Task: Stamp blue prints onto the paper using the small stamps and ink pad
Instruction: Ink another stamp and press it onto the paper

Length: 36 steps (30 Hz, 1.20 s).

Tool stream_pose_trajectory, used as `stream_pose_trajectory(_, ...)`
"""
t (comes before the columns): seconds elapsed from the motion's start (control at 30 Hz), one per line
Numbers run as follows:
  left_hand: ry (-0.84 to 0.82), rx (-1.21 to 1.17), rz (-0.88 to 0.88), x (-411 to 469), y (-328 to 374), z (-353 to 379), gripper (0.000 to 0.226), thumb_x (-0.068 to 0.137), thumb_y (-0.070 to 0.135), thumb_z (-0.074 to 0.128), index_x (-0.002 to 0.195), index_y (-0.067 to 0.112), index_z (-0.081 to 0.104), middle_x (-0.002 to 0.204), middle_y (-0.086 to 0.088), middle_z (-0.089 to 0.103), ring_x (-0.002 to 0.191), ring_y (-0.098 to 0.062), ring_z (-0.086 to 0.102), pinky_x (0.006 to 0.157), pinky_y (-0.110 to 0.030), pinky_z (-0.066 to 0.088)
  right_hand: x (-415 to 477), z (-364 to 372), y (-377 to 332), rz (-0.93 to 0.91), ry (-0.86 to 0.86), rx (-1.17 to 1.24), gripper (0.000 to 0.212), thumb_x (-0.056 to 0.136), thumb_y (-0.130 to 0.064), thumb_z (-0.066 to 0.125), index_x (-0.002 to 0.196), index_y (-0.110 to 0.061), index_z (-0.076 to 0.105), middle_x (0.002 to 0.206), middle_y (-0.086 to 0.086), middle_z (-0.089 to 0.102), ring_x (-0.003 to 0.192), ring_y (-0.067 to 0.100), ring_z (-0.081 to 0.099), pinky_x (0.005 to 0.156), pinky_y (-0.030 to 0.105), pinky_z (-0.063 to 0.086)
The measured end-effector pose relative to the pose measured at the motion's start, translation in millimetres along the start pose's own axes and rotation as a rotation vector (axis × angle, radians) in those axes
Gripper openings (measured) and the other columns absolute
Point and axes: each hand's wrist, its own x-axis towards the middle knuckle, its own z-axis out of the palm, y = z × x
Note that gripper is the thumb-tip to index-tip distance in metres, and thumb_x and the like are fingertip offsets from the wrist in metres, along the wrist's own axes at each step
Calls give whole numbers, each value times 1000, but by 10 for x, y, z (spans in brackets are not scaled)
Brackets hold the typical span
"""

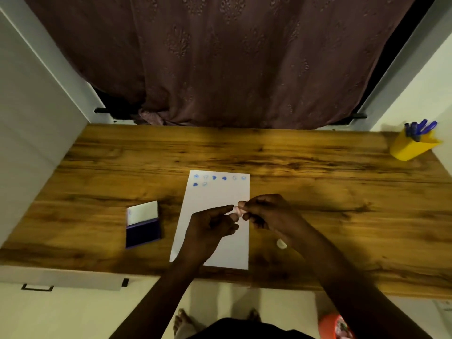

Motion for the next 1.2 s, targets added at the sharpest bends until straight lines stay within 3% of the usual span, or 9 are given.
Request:
stream_pose_trajectory(0.23,53,49,38,-106,5,-335,29,82,31,78,109,40,78,105,1,83,92,-25,80,80,-38,66,75,378,-6,-27,-35,-60,23,84,-39,78,89,-16,79,82,6,78,67,10,70,66,23,55)
stream_pose_trajectory(0.37,110,90,14,-166,4,-542,18,91,17,77,105,28,81,98,-2,83,89,-24,81,79,-35,66,117,574,-48,-89,-84,-111,16,86,-32,78,93,-18,79,86,4,78,74,13,72,70,25,57)
stream_pose_trajectory(0.47,149,87,3,-236,48,-726,19,92,18,77,95,36,83,92,0,84,86,-21,81,73,-24,63,162,753,-114,-142,-137,-134,16,82,-31,81,95,-23,80,92,0,78,84,15,74,72,24,57)
stream_pose_trajectory(0.63,253,44,-18,-366,63,-1116,11,90,19,78,100,23,82,92,-3,84,87,-22,81,81,-36,66,286,1098,-200,-208,-196,-232,21,81,-25,82,102,-27,80,99,-10,78,94,7,72,75,20,59)
stream_pose_trajectory(0.73,328,-11,-27,-458,58,-1416,14,90,11,77,104,11,79,94,-10,83,90,-28,80,79,-37,66,379,1328,-246,-236,-182,-311,26,77,-36,84,102,-31,79,98,-15,77,94,-1,70,79,20,59)
stream_pose_trajectory(0.83,386,-5,-33,-587,50,-1745,14,93,10,74,105,13,80,95,-9,83,90,-28,80,78,-33,65,495,1603,-264,-274,-163,-446,34,75,-44,84,104,-29,77,98,-15,77,94,0,71,82,19,57)
stream_pose_trajectory(0.97,493,-38,-35,-758,37,-2145,13,94,10,72,103,11,82,95,-13,83,92,-34,79,85,-45,63,588,2014,-184,-386,-196,-654,28,85,-47,74,100,-24,74,94,-9,76,89,3,70,76,20,58)
stream_pose_trajectory(1.13,593,-38,-53,-923,61,-2511,12,94,12,72,100,6,81,88,-18,82,87,-34,79,56,-16,56,697,2515,-63,-597,-265,-1079,25,98,-39,59,106,-15,59,103,7,70,95,19,68,72,25,53)
stream_pose_trajectory(1.2,614,-42,-58,-958,50,-2609,13,94,10,72,101,3,80,88,-20,81,82,-32,78,52,-14,52,749,2669,-32,-624,-288,-1174,23,99,-34,58,113,-14,57,108,7,69,101,20,68,77,26,53)
